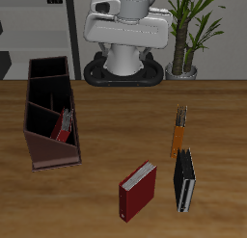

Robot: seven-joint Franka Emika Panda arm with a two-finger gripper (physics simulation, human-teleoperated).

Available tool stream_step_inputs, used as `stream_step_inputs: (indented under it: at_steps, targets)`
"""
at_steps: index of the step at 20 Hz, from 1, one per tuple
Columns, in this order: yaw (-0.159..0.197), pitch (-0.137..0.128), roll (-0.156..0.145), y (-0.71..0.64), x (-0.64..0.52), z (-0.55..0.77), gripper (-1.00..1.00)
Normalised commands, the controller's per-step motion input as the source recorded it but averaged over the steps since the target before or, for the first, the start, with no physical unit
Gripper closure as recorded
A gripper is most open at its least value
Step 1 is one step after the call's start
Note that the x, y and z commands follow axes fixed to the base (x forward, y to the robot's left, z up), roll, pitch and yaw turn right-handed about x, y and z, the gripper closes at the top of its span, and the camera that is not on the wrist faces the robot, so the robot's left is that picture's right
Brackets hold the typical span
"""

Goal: Place the left red book into the right desk caddy's left compartment and place the striped book into the right desk caddy's right compartment

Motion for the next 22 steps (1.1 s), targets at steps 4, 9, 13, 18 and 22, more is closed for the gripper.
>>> stream_step_inputs:
  at_steps: [4,9,13,18,22]
  targets:
    - [0.055,-0.016,0.025,0.3,0.19,0.0,-1.0]
    - [0.015,-0.013,-0.015,0.13,0.16,0.0,-1.0]
    - [0.014,-0.006,-0.01,0.04,0.03,0.01,-1.0]
    - [-0.014,-0.011,0.022,0.53,0.16,-0.02,-1.0]
    - [0.01,-0.01,0.005,0.37,-0.03,-0.13,-1.0]
